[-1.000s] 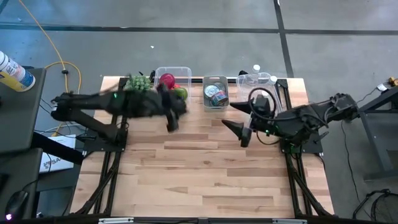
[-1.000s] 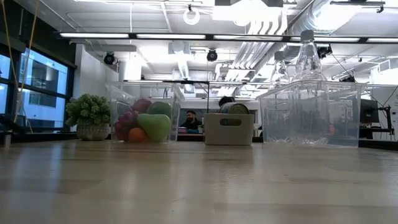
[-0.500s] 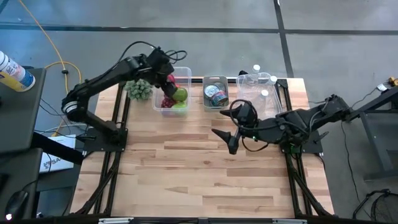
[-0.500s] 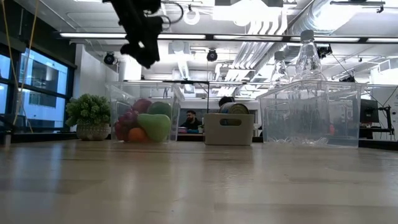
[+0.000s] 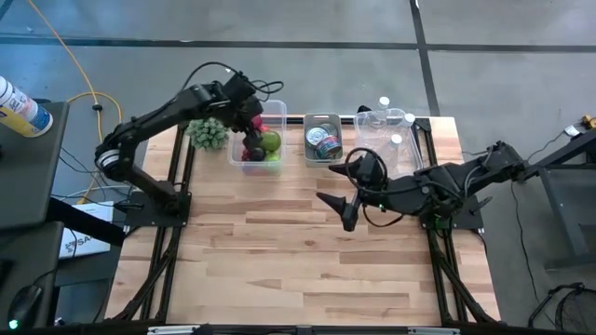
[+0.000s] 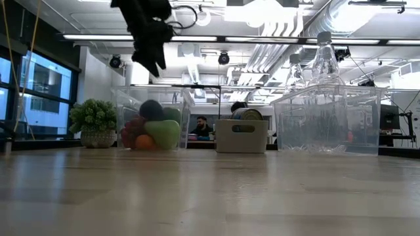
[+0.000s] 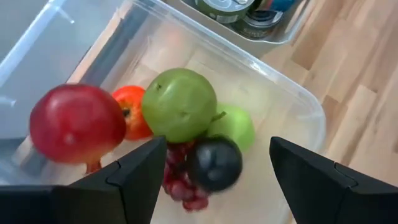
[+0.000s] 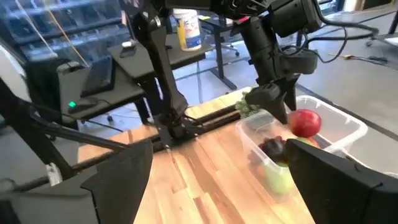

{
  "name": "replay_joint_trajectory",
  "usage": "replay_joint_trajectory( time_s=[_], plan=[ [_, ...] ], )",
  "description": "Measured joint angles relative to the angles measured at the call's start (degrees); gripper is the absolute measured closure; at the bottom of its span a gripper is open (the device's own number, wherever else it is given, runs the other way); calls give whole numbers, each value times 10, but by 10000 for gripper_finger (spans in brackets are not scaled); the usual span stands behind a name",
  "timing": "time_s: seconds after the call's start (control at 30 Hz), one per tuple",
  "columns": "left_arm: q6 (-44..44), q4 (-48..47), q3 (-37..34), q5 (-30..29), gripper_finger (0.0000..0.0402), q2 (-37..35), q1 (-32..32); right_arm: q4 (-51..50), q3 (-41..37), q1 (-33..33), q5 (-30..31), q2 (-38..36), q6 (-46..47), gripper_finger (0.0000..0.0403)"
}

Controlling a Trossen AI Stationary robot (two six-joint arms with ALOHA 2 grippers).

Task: Pick & Place Food Item
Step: Return to Home Position

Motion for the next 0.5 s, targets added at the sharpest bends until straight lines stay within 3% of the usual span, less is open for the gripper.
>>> replay_joint_trajectory(
  time_s=[0.27, 0.5],
  plan=[
    [-29, -24, 1, 3, 123, -118, -15, 114, 0, -10, -69, 9, 21, 50],
    [-144, 7, 2, 135, 123, -205, -33, 127, 0, -10, -131, 6, 19, 71]
  ],
)
